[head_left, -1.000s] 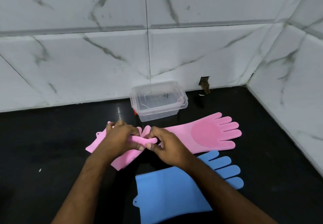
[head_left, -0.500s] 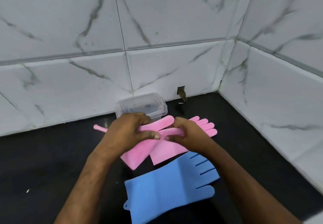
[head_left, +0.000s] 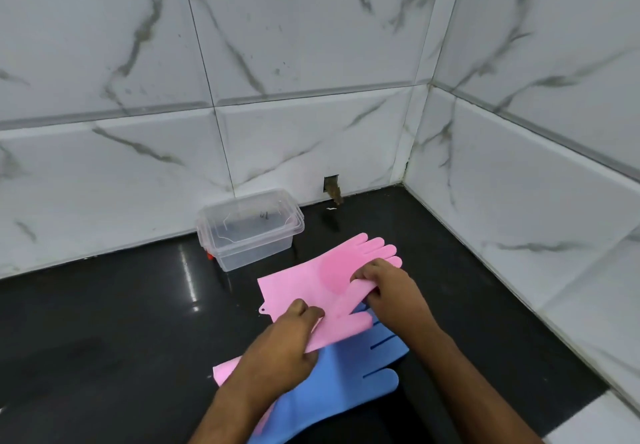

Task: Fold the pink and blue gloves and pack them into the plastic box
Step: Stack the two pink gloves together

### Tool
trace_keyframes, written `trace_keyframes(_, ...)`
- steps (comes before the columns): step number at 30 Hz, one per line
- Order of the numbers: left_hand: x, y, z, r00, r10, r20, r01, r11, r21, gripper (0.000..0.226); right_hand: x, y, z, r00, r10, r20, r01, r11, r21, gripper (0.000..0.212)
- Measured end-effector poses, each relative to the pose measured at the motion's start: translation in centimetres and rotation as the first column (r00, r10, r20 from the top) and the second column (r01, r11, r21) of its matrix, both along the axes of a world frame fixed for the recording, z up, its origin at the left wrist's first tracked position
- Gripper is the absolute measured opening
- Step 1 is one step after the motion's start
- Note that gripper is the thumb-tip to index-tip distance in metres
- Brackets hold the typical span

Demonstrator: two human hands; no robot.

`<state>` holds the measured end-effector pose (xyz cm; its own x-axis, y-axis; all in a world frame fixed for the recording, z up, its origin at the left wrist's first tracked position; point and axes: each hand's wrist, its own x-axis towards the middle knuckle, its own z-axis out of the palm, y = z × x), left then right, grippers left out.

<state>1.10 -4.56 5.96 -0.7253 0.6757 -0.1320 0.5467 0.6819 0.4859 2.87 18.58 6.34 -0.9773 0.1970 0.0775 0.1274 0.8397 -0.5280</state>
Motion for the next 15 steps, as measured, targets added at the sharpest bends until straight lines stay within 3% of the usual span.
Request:
trace_keyframes(4,-0.2,-0.4,0.1,0.986,0.000,0.165,-0.014,0.996,0.085,0.090,1.4,-1.5,0.0,1.000,0.009,-0.030,-0.021,0.914,-0.406,0.042)
trace_keyframes(7,-0.4,-0.5,0.1,0.972,0.126,0.199,-0.188,0.923,0.336,0.080,2.3,-3.0,0.6,0.987,0.068,-0.148,-0.141,0.810,-0.569,0.053)
trace_keyframes(10,-1.0,-0.9,-0.4,0.937,0.252,0.240,-0.337,0.835,0.435,0.068,3.1,-4.5,1.0,0.963,0.078,-0.256,-0.248,0.618,-0.746,0.054)
trace_keyframes(13,-1.6,-1.5,-0.9,0.832,0.101,0.545,-0.441,0.718,0.539,0.061,3.3,-5.8,0.9,0.956,0.064,-0.287,-0.283,0.463,-0.840,0.051)
trace_keyframes(15,-1.8,-1.7,-1.2,0.794,0.015,0.608,-0.467,0.654,0.595,0.073,3.0,-6.4,0.8,0.965,0.057,-0.256,-0.255,0.420,-0.871,0.050)
